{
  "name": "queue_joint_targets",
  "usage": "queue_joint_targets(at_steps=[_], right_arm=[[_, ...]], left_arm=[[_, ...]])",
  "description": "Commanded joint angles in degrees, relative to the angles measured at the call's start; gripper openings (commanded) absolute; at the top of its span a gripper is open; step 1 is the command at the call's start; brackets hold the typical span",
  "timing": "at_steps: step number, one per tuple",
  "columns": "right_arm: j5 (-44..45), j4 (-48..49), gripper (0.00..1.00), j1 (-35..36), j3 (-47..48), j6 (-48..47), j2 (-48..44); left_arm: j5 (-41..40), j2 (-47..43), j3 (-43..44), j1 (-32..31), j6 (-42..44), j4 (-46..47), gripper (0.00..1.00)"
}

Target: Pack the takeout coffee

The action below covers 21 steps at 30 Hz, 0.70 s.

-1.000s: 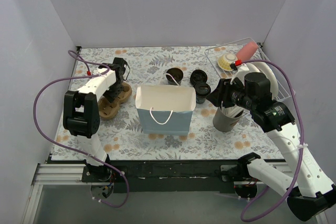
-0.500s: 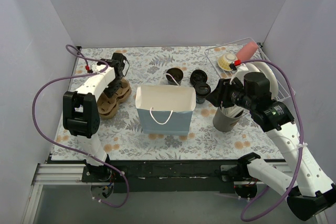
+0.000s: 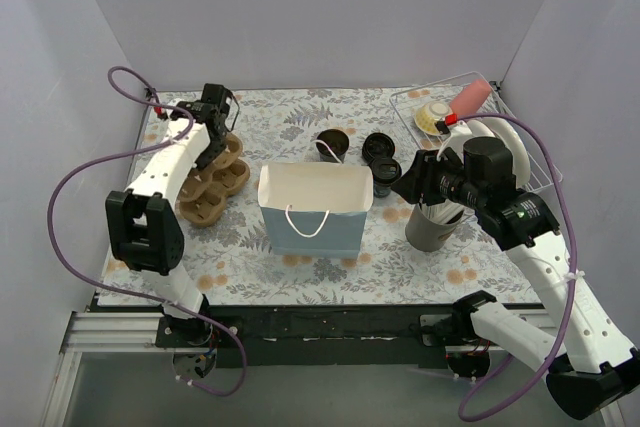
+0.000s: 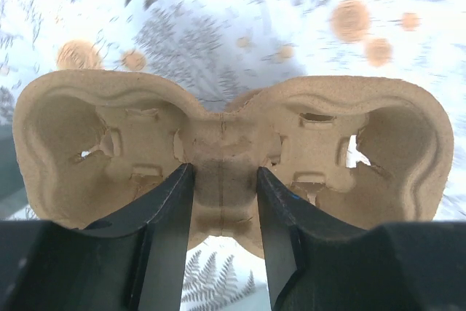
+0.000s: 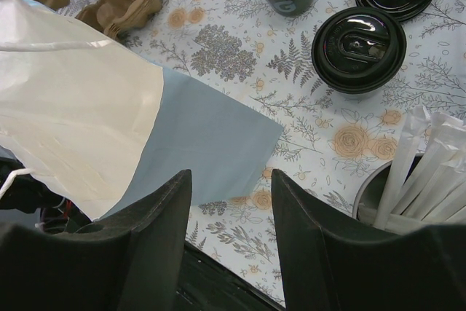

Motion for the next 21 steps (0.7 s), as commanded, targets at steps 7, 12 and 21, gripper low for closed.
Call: queue_joint_targets(at_steps=[7, 12, 21], right_arm=[[0.13, -0.55, 0.56, 0.21, 1.7, -0.67, -1.41], [0.48, -1.69, 0.56, 0.21, 1.53, -1.11, -2.46], [-0.4, -3.98, 0.56, 0.21, 3.1, -1.9, -2.99]], left_arm=[[18.23, -14.97, 15.23, -0.17, 17.34, 2.28, 0.21], [37.19, -22.51, 15.78, -1.76, 17.88, 6.84, 0.16], [57.53, -28.77, 13.32, -3.34, 10.76, 10.63, 0.15]])
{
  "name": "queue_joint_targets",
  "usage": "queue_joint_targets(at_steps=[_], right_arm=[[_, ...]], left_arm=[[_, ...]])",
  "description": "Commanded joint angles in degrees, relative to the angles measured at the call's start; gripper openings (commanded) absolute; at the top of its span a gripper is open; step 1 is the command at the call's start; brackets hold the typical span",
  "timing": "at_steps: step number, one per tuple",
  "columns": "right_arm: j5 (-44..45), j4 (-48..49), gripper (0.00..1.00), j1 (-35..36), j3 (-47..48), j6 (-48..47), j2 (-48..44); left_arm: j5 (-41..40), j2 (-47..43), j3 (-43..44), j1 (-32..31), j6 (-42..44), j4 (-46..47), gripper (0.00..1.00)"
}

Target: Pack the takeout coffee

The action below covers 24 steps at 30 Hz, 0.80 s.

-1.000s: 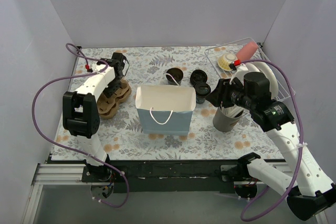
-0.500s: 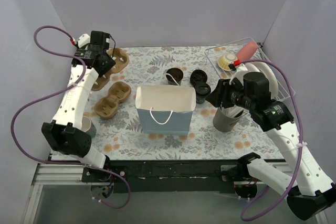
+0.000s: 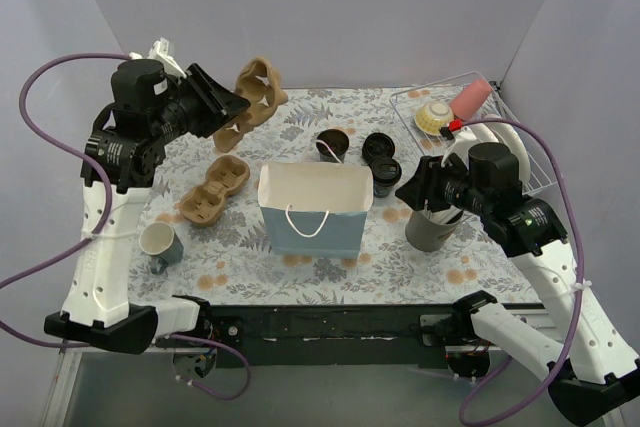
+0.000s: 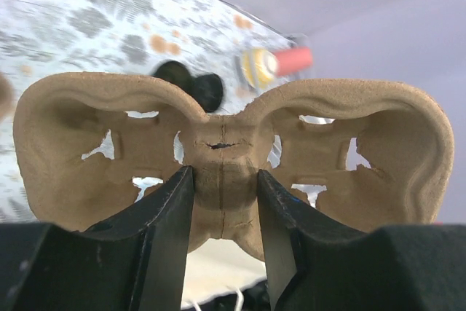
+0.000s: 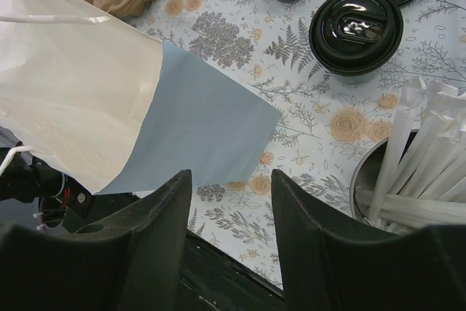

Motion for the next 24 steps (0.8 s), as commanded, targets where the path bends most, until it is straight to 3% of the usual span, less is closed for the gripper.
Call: queue_joint_targets(at_steps=[1, 9, 15, 24], right_arm=[[-0.59, -0.88, 0.56, 0.21, 3.15, -1.59, -0.66], [-0.68, -0.18, 0.56, 0.13, 1.75, -1.07, -2.32], [-0.42, -0.17, 0.56, 0.21, 1.48, -1.86, -2.5], [-1.03, 0.18, 0.56, 0.21, 2.36, -1.95, -1.97]], left_arm=[[14.94, -3.35, -2.16, -0.74, -3.21, 1.98, 0.15], [23.39, -5.12, -5.5, -2.32, -6.64, 2.42, 0.15], [21.64, -2.58, 0.56, -4.26, -4.97, -3.82, 0.14], [20.85, -6.7, -12.34, -9.26, -8.84, 1.01, 0.13]])
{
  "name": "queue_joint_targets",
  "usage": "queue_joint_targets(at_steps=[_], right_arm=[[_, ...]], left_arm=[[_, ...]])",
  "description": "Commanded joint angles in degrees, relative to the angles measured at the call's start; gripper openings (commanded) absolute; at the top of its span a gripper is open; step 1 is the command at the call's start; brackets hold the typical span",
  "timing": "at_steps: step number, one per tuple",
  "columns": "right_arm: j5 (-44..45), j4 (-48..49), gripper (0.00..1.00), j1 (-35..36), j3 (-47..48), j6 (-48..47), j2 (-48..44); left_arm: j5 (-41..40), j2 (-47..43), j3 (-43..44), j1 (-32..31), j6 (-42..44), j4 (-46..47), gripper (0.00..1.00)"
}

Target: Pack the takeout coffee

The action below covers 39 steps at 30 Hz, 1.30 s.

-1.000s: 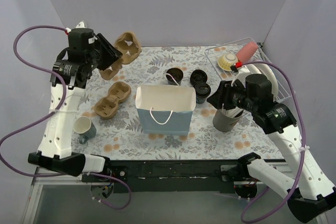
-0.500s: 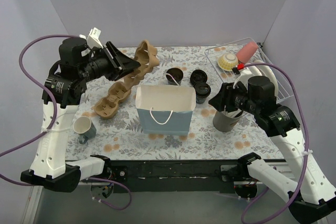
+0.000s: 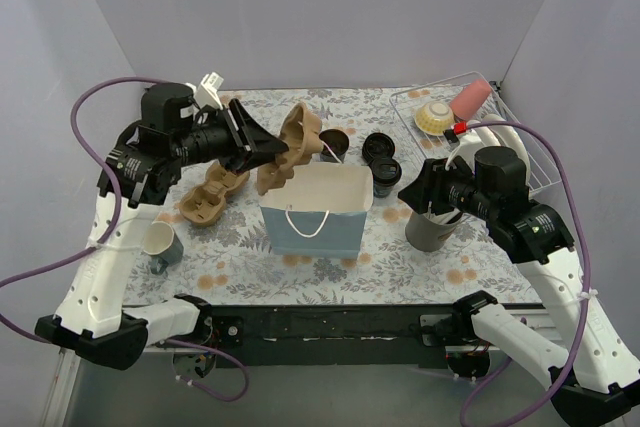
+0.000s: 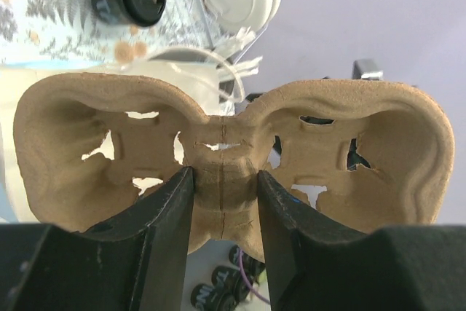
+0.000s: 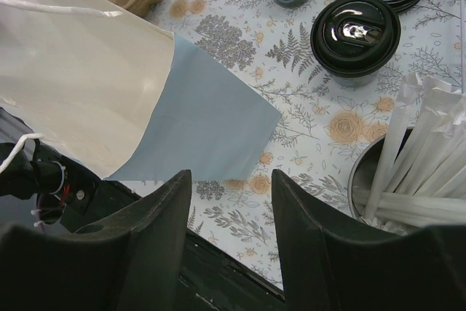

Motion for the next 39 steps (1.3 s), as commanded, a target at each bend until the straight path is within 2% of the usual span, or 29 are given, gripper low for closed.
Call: queue_joint_targets(at_steps=[1, 9, 17, 21, 33, 39], right_arm=[[-0.97, 1.47, 0.56, 0.21, 1.95, -0.74, -0.01], [-1.06, 1.55, 0.56, 0.12, 1.33, -0.66, -0.36], [-1.58, 1.29, 0.56, 0.13, 1.33, -0.39, -0.62], [-2.28, 2.25, 0.56, 0.21, 0.8, 0.22, -0.54], [-3.52, 2.96, 0.56, 0.21, 2.3, 1.72, 0.17], [-4.22, 3.66, 0.56, 0.21, 1.94, 1.8, -0.1]], left_arm=[[-0.31, -2.2, -4.57, -2.77, -1.45, 0.64, 0.13], [-2.78, -2.47, -10.03, -3.57, 0.13, 0.98, 0.14], [-11.28, 2.89, -4.24, -4.36, 2.77, -4.36, 0.15], [-15.16, 4.3, -3.44, -7.43, 2.42, -7.09, 0.15], [-22.2, 8.78, 1.57, -13.5, 0.66, -10.79, 0.15], [-25.27, 10.36, 5.96, -13.76, 0.57, -13.06, 0.16]])
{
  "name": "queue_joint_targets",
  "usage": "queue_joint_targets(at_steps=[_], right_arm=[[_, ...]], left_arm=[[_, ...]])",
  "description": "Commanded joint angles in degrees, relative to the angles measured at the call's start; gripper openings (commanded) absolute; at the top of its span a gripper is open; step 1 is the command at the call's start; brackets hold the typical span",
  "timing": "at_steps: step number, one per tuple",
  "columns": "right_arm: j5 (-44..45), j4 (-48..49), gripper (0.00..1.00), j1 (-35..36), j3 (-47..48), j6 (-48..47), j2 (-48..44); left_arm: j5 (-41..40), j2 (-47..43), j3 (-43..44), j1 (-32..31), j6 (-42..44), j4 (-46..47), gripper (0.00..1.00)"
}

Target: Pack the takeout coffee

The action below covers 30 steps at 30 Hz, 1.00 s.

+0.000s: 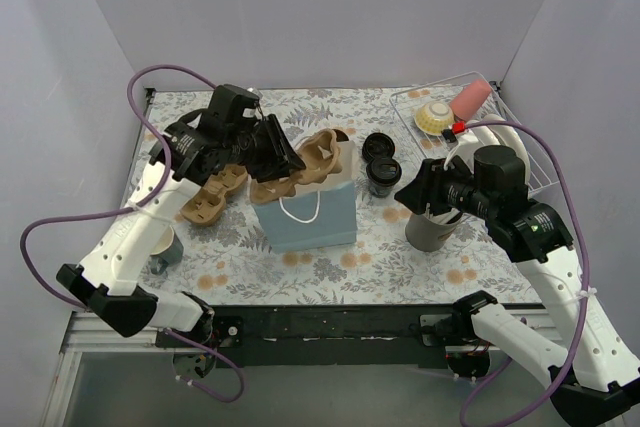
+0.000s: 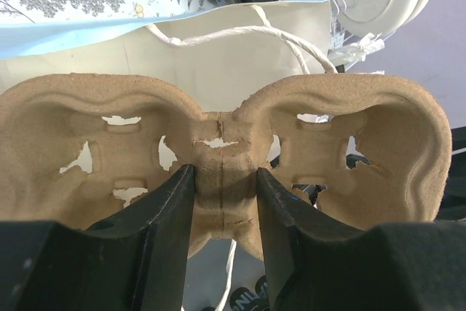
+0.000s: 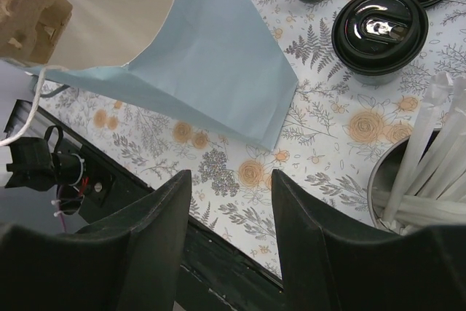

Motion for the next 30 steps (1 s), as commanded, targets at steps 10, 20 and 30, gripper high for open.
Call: queue_joint_targets(at_steps=[10, 20, 30], right_arm=[[-7.55, 20.75, 0.58, 0.13, 4.23, -3.96, 2.98], [-10.54, 23.77, 0.58, 0.3, 1.33, -2.56, 6.67], [-5.11, 20.0, 0.58, 6.88, 3.62, -1.59, 13.09]], left_arm=[[-7.72, 1.87, 7.12, -0.17, 2.64, -5.1, 0.16], [-10.8, 1.7, 8.08, -0.43, 5.27, -7.3, 0.16], [-11.15, 2.13, 5.97, -1.57, 6.33, -7.21, 0.17]])
